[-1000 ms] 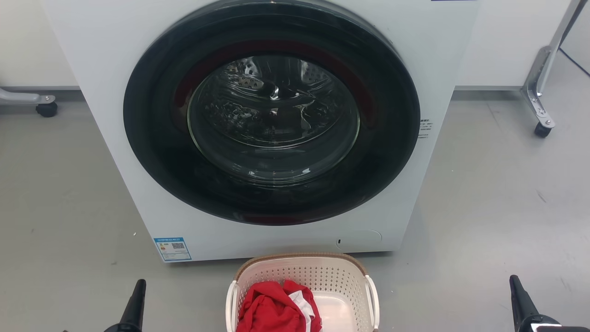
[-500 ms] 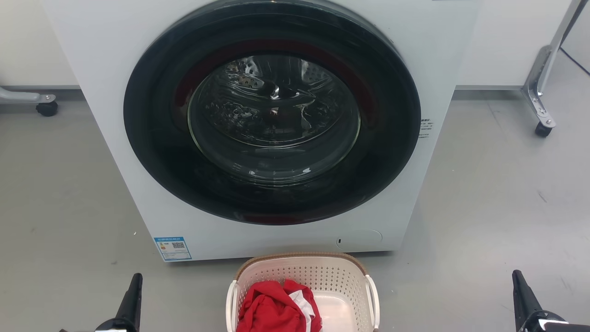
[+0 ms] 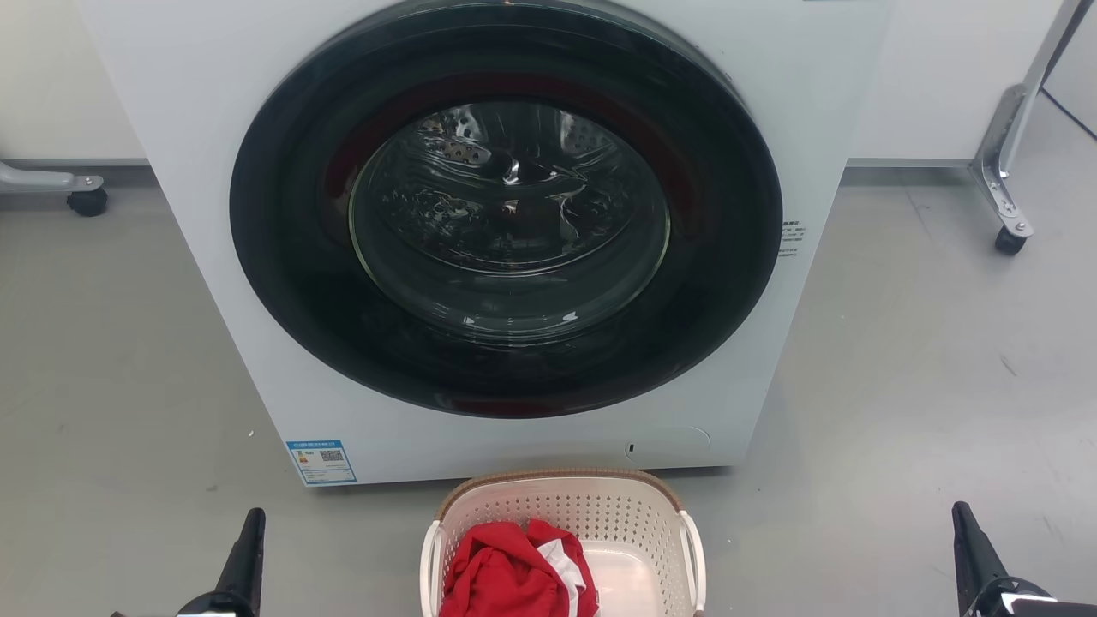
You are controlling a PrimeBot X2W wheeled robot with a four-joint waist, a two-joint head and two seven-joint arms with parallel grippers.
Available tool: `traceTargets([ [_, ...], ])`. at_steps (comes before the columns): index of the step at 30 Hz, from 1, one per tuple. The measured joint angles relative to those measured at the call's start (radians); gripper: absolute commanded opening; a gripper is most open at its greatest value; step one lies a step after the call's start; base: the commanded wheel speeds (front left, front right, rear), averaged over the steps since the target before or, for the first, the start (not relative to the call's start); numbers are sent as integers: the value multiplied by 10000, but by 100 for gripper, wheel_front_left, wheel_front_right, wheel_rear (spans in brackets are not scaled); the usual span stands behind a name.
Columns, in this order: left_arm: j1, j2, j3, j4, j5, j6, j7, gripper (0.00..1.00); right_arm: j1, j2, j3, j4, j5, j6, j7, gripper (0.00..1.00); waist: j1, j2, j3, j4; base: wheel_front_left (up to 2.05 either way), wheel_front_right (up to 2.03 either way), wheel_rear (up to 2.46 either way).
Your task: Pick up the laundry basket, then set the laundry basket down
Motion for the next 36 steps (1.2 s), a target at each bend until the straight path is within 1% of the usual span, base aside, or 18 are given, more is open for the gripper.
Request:
traceTargets([
  [36, 0, -2, -2, 8, -2, 0, 0, 0, 0, 2, 2, 0, 0, 0, -2, 0, 0, 0, -1, 0, 0, 0, 0],
])
